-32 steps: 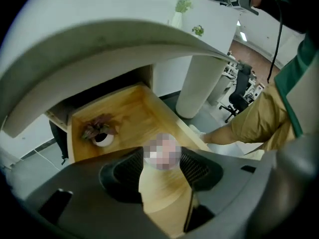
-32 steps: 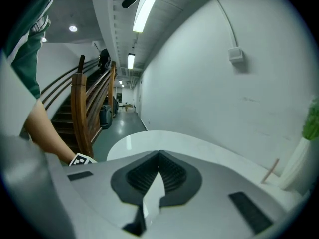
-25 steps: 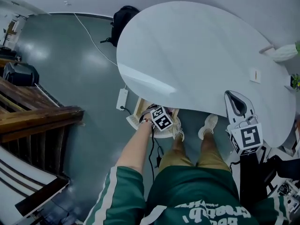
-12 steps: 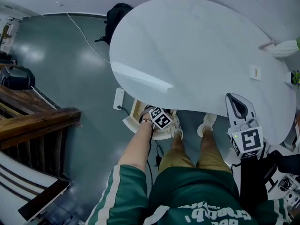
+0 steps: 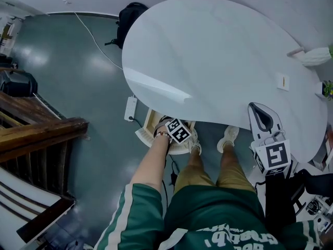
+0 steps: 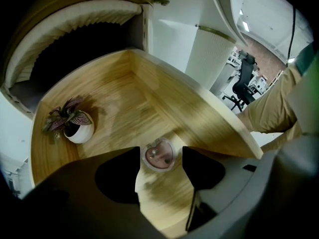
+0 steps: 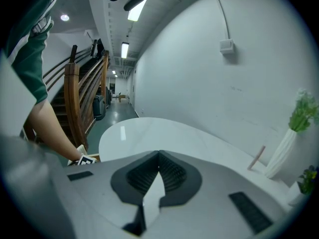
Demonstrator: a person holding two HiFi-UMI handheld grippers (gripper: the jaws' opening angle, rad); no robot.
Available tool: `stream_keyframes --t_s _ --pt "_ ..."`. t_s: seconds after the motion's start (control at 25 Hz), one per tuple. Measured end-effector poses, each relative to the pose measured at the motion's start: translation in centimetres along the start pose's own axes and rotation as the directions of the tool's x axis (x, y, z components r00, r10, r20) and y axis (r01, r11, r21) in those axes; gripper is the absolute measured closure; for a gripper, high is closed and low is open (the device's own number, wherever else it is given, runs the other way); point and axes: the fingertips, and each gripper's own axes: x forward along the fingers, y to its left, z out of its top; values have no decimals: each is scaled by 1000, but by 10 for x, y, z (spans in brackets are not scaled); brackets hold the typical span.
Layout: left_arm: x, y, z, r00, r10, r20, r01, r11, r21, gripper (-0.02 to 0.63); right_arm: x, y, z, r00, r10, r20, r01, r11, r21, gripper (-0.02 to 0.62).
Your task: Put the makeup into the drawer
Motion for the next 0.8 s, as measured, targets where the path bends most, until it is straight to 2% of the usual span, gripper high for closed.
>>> stream_keyframes --t_s 0.2,0.4,0.52,0.6,0.8 --pt "-21 1 9 999 11 33 -11 1000 -12 337 5 7 11 999 16 28 -16 1000 -5 591" --pt "-48 7 7 1000 22 14 -22 1000 -2 342 12 21 34 996 46 80 -45 999 -18 591" --pt "-68 8 1 999 35 23 -34 998 -54 341 16 30 49 992 67 109 -65 998 -26 591" --pt "-84 12 -5 997 74 38 -69 993 -100 341 18 36 62 988 80 132 -78 997 -26 591" --pt "-133 27 -18 982 166 85 -141 959 -245 344 20 47 98 973 111 202 -105 994 -43 591"
